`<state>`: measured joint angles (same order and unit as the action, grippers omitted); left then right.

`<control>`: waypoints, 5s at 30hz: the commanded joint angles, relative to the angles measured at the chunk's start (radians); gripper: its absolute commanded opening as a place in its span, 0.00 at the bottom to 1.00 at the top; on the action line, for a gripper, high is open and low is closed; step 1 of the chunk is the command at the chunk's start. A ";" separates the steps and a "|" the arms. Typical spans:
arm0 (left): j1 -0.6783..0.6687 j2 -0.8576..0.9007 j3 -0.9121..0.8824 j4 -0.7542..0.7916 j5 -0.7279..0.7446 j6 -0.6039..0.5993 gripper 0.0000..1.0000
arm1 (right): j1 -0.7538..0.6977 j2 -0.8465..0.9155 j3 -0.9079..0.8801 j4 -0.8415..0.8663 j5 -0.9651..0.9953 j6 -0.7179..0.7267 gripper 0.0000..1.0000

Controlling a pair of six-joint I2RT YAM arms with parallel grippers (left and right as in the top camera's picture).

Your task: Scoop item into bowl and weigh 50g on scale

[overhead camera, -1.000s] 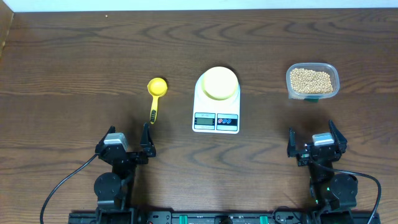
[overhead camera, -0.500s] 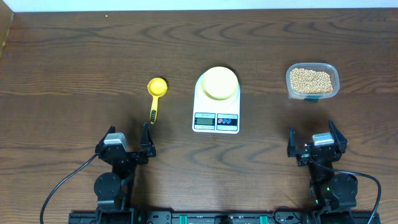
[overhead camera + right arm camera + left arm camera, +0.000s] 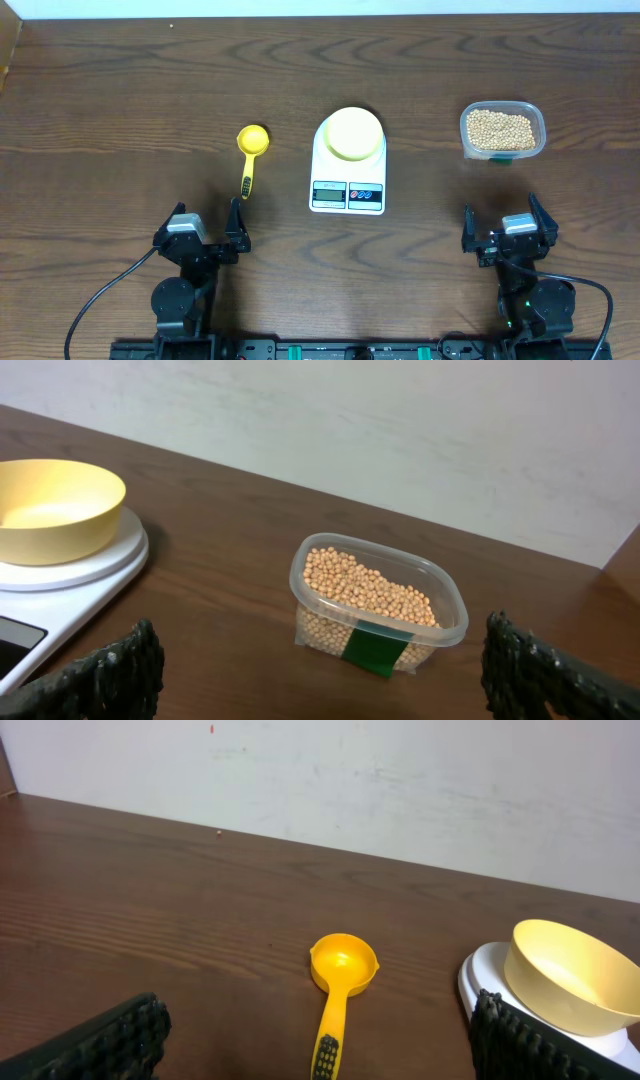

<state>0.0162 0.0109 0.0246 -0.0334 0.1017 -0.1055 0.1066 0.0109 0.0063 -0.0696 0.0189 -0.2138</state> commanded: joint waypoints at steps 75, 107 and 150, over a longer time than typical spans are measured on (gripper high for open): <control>-0.005 1.492 1.075 -0.648 0.047 -0.001 0.98 | -0.004 -0.002 -0.001 -0.002 0.008 0.015 0.99; -0.113 1.757 1.074 -0.415 -0.002 0.110 0.42 | -0.004 -0.002 -0.001 -0.002 0.008 0.015 0.99; -0.114 1.874 1.040 -0.316 0.002 0.105 0.61 | -0.004 -0.002 -0.001 -0.002 0.008 0.015 0.99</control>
<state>-0.0967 1.8652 1.0840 -0.3504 0.1020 0.0002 0.1066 0.0124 0.0063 -0.0692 0.0196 -0.2111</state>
